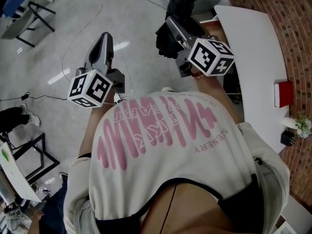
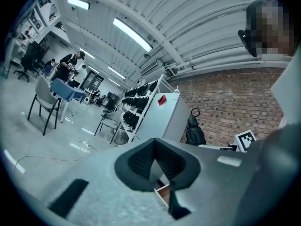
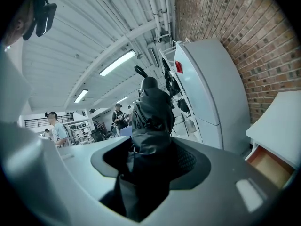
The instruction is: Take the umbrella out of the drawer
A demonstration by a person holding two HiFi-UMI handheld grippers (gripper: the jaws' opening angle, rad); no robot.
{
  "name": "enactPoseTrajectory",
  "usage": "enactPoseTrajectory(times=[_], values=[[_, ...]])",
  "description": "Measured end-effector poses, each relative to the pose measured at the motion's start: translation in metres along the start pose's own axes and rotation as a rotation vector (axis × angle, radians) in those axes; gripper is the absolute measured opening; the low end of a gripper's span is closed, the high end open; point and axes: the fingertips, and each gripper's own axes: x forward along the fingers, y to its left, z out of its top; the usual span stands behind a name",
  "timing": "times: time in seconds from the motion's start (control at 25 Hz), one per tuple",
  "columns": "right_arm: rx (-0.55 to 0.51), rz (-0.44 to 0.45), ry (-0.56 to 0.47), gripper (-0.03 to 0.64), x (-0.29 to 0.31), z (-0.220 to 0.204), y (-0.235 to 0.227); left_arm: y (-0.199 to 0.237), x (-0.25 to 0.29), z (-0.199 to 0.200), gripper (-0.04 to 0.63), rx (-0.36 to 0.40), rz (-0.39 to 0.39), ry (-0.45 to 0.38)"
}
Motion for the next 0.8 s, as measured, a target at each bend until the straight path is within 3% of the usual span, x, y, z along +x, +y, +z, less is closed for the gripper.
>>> enactPoseTrajectory(times=[0.8], values=[[-0.038,0.046,0.096,0.265,0.009,0.001,-0.032,-0.029,0.031,-0.02,0.0,-0.009,0.052,-0.002]])
